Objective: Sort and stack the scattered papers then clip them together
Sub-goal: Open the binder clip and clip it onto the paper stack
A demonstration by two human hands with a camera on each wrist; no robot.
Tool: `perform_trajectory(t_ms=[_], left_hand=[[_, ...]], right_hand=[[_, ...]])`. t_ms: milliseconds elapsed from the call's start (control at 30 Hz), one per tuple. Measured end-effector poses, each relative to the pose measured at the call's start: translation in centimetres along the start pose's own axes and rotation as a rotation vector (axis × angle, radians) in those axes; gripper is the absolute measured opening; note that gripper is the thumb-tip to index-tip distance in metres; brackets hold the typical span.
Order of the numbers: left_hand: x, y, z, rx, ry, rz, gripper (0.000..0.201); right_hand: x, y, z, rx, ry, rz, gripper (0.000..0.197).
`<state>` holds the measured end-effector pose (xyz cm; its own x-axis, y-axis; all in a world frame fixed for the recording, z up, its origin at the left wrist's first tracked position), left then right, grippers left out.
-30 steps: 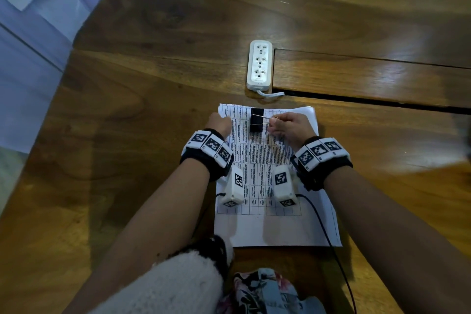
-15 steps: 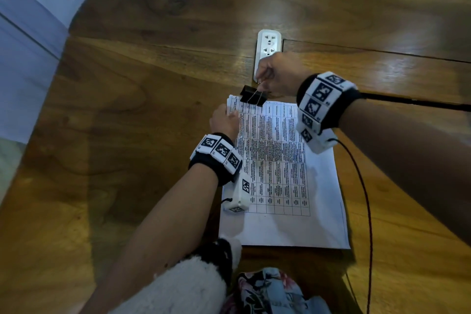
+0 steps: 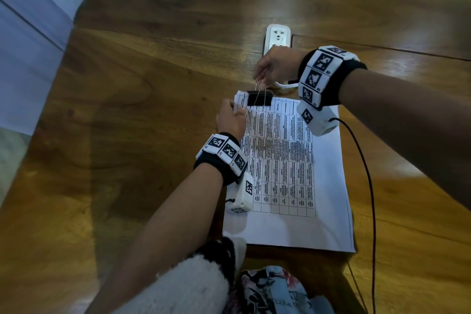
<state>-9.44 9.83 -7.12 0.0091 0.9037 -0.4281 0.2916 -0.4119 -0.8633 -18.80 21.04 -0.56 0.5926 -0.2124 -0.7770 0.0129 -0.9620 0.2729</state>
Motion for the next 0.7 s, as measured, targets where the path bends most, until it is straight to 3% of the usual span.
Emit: perform_trajectory(t_ms=[167, 300, 433, 533, 700], left_hand=[[-0.6, 0.1, -0.3, -0.03, 0.11, -0.068, 0.016], [-1.2, 0.8, -0.8, -0.16, 0.311, -0.187, 0.025], [-1.4, 0.6, -0.9, -0.115, 0.184, -0.109, 0.029], [-0.9, 0.5, -0.9, -0.105, 0.101, -0.076, 0.021], [0.1, 0.0, -1.5, -0.1, -0.001, -0.02, 0.022]], right_hand=[[0.3, -1.0, 0.5, 0.084, 0.149, 0.201, 0.03], [0.4, -1.4, 0.7, 0.069, 0.098, 0.203, 0.027], [1.0, -1.4, 0.9, 0.038, 0.038, 0.238, 0.029], [1.5, -1.9, 1.0, 0.053, 0.019, 0.366, 0.029], [2.0, -1.6, 1.3, 0.06, 0.045, 0.471, 0.027]])
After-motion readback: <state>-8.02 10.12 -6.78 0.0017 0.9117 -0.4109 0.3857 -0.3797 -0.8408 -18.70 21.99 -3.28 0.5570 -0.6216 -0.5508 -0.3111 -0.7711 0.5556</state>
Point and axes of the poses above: each hand's wrist, its own z-axis towards the middle knuckle, its own x-axis out of the palm, y = z × x, the point moved 5 cm from there along z, towards the middle knuckle, and after that the axes turned 15 degrees about x, right-handed, at the moved point
